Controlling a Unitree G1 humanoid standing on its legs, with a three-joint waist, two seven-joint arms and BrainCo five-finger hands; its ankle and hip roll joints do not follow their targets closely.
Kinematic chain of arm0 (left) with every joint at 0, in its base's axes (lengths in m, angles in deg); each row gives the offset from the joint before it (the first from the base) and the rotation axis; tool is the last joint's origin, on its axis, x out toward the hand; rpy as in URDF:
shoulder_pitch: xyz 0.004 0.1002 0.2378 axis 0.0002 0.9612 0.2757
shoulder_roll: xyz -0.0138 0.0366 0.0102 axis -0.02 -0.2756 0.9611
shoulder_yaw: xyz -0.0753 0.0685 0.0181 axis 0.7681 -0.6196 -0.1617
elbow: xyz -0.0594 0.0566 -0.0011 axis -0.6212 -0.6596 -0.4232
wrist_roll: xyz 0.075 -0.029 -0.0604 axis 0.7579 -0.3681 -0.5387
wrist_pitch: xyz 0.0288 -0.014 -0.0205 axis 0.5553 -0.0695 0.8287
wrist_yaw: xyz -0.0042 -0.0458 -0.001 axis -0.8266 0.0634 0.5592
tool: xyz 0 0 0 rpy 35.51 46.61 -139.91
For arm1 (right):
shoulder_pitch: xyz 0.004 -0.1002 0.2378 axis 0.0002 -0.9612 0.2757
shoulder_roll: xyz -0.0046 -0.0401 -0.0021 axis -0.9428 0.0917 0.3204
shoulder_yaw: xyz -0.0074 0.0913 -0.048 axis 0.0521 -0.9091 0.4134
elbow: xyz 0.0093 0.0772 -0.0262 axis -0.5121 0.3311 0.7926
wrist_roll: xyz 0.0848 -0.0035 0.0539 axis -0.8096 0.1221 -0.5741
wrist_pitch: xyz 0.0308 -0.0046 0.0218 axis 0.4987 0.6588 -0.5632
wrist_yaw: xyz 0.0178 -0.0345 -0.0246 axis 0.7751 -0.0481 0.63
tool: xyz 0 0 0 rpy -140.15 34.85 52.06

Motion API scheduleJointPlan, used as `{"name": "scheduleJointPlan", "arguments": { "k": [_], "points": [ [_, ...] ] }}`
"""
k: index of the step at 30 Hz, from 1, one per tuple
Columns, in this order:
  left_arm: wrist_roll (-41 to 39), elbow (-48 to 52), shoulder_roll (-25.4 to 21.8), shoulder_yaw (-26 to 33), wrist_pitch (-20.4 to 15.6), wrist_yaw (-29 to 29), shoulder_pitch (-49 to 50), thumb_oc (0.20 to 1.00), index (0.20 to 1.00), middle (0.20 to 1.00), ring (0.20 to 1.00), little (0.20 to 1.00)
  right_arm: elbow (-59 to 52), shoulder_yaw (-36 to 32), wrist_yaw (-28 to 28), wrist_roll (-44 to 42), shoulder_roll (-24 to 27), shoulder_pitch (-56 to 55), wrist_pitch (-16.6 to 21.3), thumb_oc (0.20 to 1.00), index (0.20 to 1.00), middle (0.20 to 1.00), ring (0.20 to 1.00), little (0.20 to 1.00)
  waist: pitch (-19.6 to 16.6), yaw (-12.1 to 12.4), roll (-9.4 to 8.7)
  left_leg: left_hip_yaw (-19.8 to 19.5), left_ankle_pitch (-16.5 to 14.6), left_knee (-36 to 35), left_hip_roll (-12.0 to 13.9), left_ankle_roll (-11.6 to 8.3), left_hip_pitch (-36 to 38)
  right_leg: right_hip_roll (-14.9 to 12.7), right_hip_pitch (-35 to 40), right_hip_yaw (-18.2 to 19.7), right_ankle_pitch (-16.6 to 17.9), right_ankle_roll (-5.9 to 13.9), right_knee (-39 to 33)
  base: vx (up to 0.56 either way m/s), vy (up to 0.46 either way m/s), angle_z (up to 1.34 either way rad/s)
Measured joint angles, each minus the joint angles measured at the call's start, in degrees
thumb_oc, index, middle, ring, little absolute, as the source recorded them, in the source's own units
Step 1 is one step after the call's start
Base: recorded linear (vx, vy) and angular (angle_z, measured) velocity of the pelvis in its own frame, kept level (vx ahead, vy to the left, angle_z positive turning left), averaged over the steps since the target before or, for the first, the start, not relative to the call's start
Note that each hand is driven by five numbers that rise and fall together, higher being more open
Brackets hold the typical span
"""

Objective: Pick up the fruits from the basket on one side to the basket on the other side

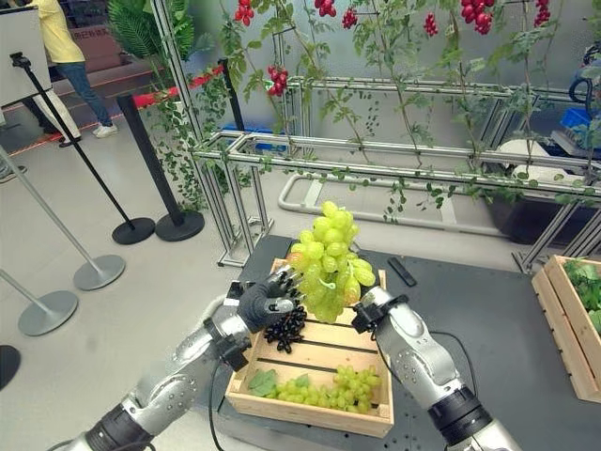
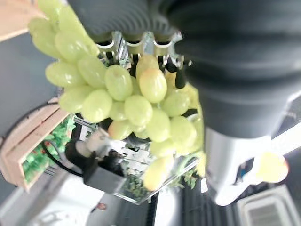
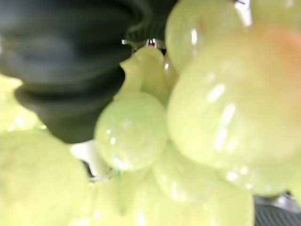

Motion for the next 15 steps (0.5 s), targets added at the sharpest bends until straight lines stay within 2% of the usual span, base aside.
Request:
{"name": "scheduleJointPlan", "arguments": {
  "k": [15],
  "points": [
    [0.7,-0.2,-0.4,1.8,0.3,-1.1,1.7,1.000,1.000,1.000,1.000,1.000,0.0,1.1,0.0,-2.0,-1.2,-0.8,0.0,0.200,0.200,0.200,0.200,0.200,-1.2,-1.1,1.01,0.1,-0.1,0.0,0.0,0.07,0.0,0.0,0.0,0.1,0.0,0.00,0.0,0.00,0.000,0.00]
  ]
}}
